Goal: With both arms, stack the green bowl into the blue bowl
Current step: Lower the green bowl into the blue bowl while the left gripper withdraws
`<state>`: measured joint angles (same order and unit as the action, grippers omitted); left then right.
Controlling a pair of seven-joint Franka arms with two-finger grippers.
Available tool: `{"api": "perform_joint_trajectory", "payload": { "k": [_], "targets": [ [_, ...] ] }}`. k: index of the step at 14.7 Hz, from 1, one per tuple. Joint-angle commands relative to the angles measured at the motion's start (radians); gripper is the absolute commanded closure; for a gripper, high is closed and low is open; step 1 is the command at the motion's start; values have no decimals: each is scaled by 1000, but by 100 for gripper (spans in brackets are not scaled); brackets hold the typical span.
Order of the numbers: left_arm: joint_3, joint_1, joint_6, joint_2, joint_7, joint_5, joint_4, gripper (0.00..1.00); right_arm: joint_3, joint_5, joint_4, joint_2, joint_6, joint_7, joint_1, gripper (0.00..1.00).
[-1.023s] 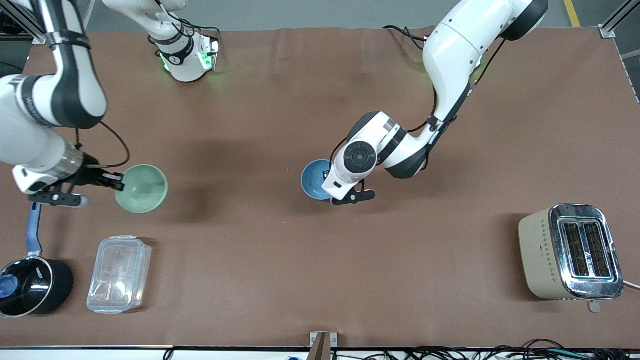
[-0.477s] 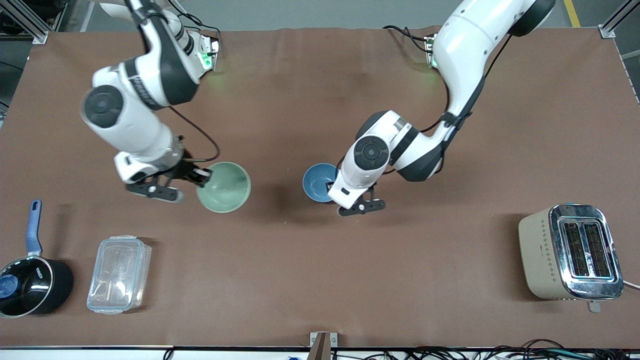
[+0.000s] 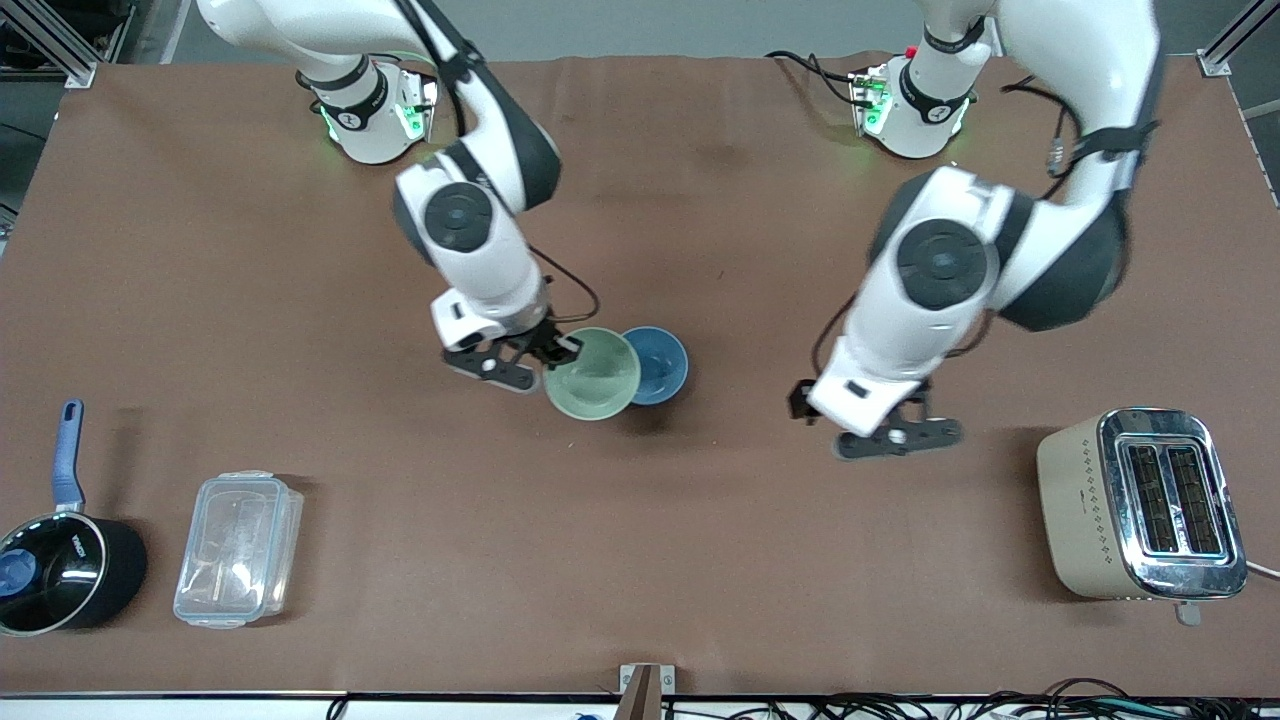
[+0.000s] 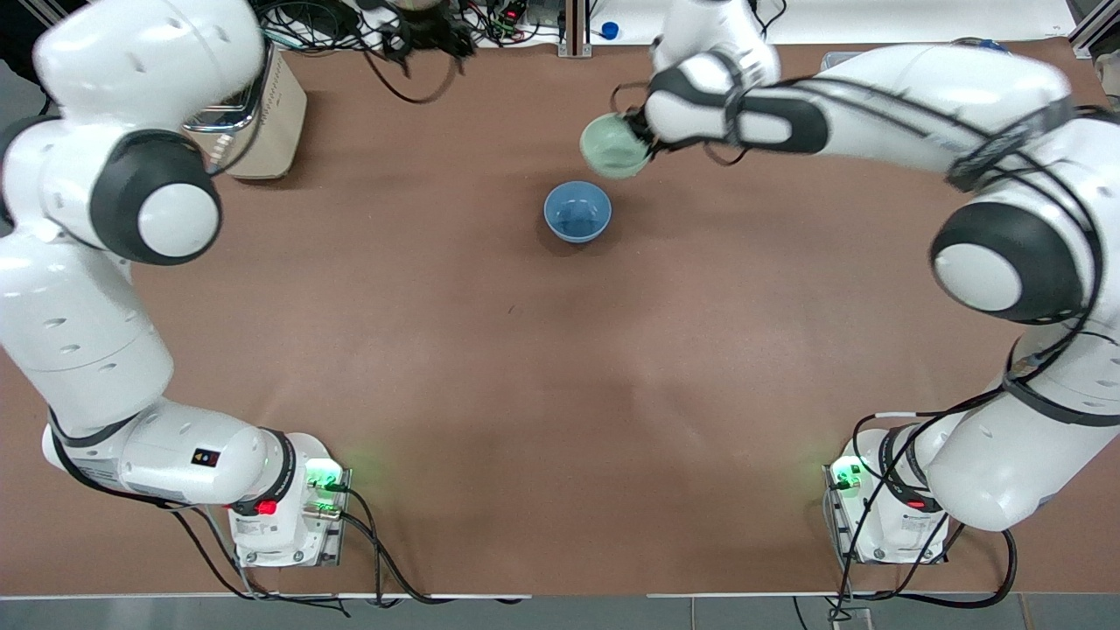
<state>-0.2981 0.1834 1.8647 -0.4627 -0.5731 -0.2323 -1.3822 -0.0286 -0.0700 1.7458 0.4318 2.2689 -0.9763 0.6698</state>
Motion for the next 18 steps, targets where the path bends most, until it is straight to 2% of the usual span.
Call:
{"api": "perform_joint_trajectory", "payload": {
  "k": [1, 4, 7, 9, 11, 14, 18],
  "targets": [
    [-6, -74, -76, 91, 157, -10, -8, 0, -16, 28, -74, 79, 3, -87, 50, 100],
    [-7, -168, -117, 169, 313, 94, -8, 0, -16, 33, -74, 96, 6, -102, 62, 100],
    [-6, -216, -287, 289, 448, 139, -9, 0, -16, 33, -75, 113, 8, -104, 71, 100],
    [4, -246, -323, 343, 482, 174, -15, 0, -16, 30, -72, 114, 8, -111, 82, 99],
    [26, -243, -375, 415, 536, 205, -58, 0, -16, 32, -71, 114, 6, -136, 102, 99],
    [163, -179, -398, 476, 587, 208, -109, 0, -16, 32, -68, 117, 8, -136, 106, 99],
    [174, -183, -424, 496, 587, 206, -121, 0, -16, 32, -68, 140, 26, -136, 105, 98]
  ]
}}
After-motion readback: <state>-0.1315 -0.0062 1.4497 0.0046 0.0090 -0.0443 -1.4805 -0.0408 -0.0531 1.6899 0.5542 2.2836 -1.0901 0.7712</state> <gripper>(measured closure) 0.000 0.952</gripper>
